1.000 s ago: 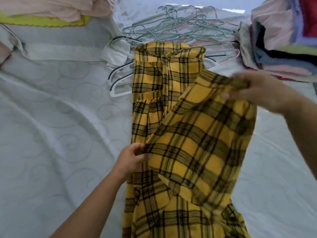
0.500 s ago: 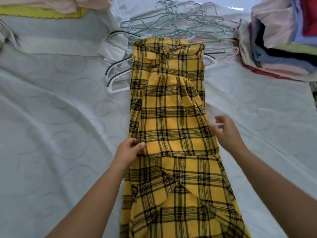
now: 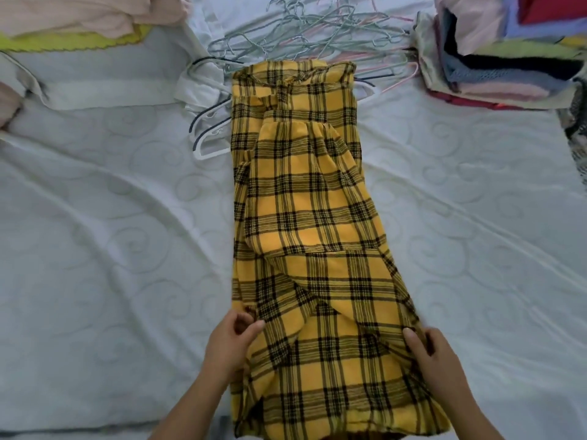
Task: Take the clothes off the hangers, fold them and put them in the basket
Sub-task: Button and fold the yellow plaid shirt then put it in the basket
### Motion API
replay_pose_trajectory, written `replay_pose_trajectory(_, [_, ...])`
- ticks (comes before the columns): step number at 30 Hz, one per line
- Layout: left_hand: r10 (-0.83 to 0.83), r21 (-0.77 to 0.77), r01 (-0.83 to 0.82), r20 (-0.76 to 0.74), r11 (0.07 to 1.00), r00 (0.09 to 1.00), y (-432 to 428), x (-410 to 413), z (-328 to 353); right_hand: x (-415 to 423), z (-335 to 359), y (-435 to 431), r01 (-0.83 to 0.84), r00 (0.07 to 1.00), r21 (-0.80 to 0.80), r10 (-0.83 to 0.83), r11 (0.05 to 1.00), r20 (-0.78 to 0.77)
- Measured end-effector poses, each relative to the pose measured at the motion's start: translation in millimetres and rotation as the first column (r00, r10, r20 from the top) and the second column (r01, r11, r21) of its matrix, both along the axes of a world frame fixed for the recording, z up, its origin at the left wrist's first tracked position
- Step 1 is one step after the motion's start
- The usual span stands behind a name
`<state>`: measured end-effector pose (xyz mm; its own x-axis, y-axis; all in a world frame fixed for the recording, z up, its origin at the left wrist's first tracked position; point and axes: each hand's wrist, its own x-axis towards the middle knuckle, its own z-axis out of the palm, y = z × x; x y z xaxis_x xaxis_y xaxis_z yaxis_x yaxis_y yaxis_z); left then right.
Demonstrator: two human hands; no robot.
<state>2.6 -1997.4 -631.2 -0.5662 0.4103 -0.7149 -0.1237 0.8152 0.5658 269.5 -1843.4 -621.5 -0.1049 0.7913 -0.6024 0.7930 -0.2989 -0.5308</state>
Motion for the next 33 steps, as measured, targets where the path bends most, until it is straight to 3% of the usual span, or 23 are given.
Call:
replay_pose_trajectory(4, [-0.029, -0.148, 0.017, -0.076, 0.989, 0.997, -35, 53, -5, 30, -2, -31, -0.112, 0.990, 0.147, 0.098, 0.983, 0.103])
replay_pose_trajectory(6, [0.017, -0.132, -0.027, -0.079, 0.991, 0.997, -41, 64, -6, 32, 5, -43, -0.127, 0.990, 0.174, 0.113, 0.976, 0.088])
replay_pose_trajectory(10, [0.253, 0.010, -0.256, 0.121, 0.967, 0.960, -54, 65, 2, 15, 28, -59, -0.043, 0.995, -0.057, 0.038, 0.997, -0.094])
replay_pose_trajectory(13, [0.227, 0.098, -0.237, 0.104, 0.967, 0.968, -67, 55, 16, 11, 48, -57, 0.080, 0.919, -0.301, -0.187, 0.950, -0.348])
replay_pose_trajectory(15, [0.190, 0.168, -0.207, 0.110, 0.964, 0.976, -73, 48, 22, 15, 47, -55, 0.075, 0.894, -0.385, -0.233, 0.920, -0.382])
replay_pose_trajectory(19, [-0.115, -0.026, 0.117, 0.046, 0.993, 0.992, -82, 58, 11, 30, 11, -72, -0.111, 0.991, -0.306, 0.081, 0.946, -0.109])
replay_pose_trajectory(21, [-0.156, -0.100, 0.158, 0.027, 0.982, 0.987, -85, 64, 1, 35, -1, -70, -0.110, 0.994, -0.295, 0.110, 0.949, -0.019])
replay_pose_trajectory(24, [-0.077, -0.121, 0.074, -0.027, 0.990, 0.997, -85, 65, -8, 34, 0, -65, -0.111, 0.994, -0.341, 0.102, 0.933, -0.043])
replay_pose_trajectory(28, [0.062, -0.147, -0.105, -0.272, 0.984, 0.960, -78, 59, -11, 29, -9, -56, -0.047, 0.997, 0.057, 0.050, 0.997, -0.059])
replay_pose_trajectory(30, [0.123, -0.149, -0.165, -0.256, 0.975, 0.959, -76, 57, -9, 20, -11, -51, 0.071, 0.990, -0.105, -0.083, 0.992, -0.111])
replay_pose_trajectory(33, [0.239, -0.088, -0.237, 0.021, 0.968, 0.971, -76, 61, -8, 17, -16, -50, 0.117, 0.981, -0.413, -0.170, 0.903, -0.094])
